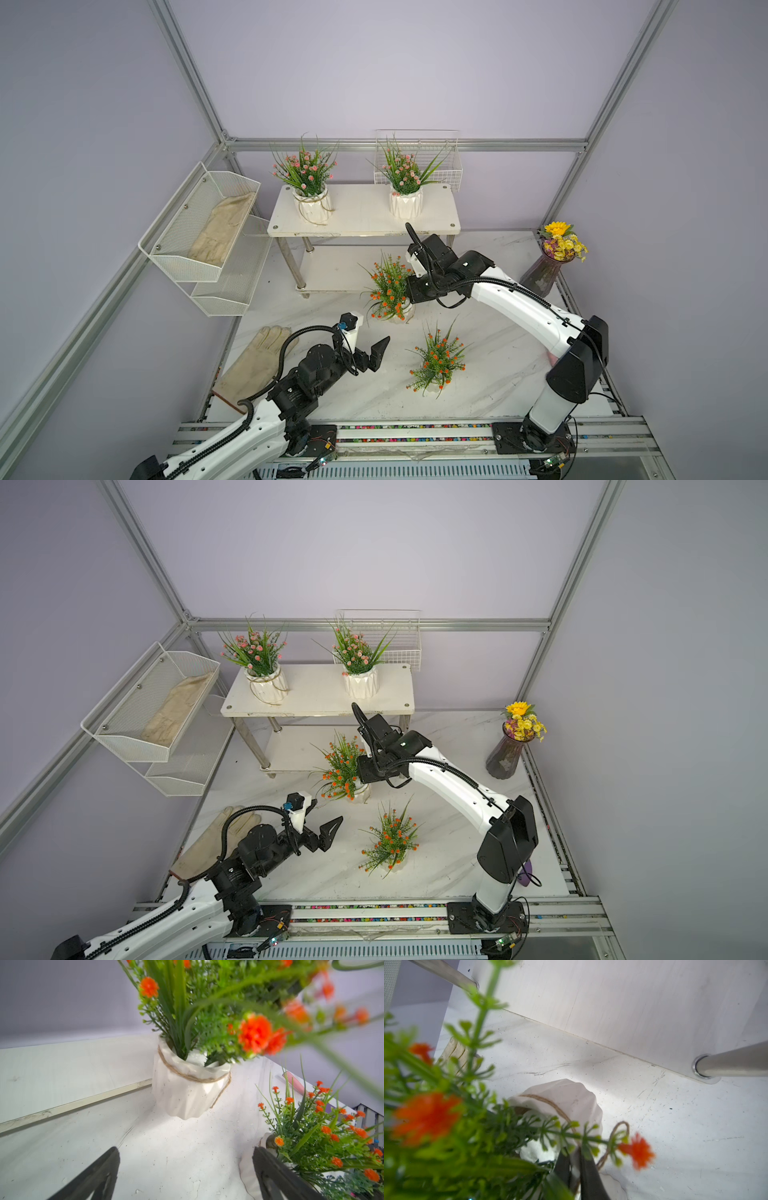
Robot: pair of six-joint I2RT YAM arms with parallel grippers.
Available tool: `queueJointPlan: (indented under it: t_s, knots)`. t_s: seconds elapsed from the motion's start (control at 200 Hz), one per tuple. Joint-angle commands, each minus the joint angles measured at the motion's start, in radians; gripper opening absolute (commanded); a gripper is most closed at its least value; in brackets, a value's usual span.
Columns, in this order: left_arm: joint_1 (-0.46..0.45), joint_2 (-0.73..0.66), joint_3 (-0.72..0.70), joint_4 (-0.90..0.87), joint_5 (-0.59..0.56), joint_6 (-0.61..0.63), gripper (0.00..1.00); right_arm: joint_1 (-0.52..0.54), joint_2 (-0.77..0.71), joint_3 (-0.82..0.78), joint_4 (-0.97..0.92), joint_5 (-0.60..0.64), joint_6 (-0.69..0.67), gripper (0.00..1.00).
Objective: Place the baby's breath potted plants on the rack by color
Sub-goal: Pick up the baby's breath potted plant from the center of the board, then place the baby's breath potted plant on the rack.
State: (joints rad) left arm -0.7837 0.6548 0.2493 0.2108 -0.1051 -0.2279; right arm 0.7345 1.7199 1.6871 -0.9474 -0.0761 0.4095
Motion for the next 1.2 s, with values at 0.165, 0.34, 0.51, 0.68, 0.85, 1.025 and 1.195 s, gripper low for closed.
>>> queueJointPlan:
  t_s: [0.165, 0.34, 0.51, 0.68, 0.85, 1.025, 1.195]
  knots:
    - [-0.043, 0.134, -0.012, 0.274, -0.042, 0.143, 1.00, 0.000, -0.036, 0.027, 0.012, -0.050, -0.012, 0.09]
    - [-0.043, 0.217, 0.014, 0.344, -0.075, 0.170, 1.00, 0.000, -0.036, -0.014, 0.045, -0.088, -0.001, 0.08]
    - [-0.042, 0.341, 0.059, 0.420, -0.098, 0.187, 1.00, 0.000, -0.042, -0.037, 0.074, -0.126, 0.005, 0.08]
    - [-0.043, 0.393, 0.039, 0.550, -0.134, 0.190, 1.00, 0.000, -0.054, -0.066, 0.103, -0.159, 0.021, 0.09]
    - [-0.043, 0.403, -0.010, 0.693, -0.098, 0.216, 1.00, 0.000, -0.056, -0.092, 0.134, -0.191, 0.034, 0.09]
    - [-0.042, 0.434, 0.014, 0.688, -0.095, 0.228, 1.00, 0.000, -0.051, -0.093, 0.143, -0.198, 0.038, 0.09]
    - [-0.043, 0.442, 0.024, 0.661, -0.061, 0.222, 1.00, 0.000, -0.051, -0.086, 0.149, -0.199, 0.040, 0.09]
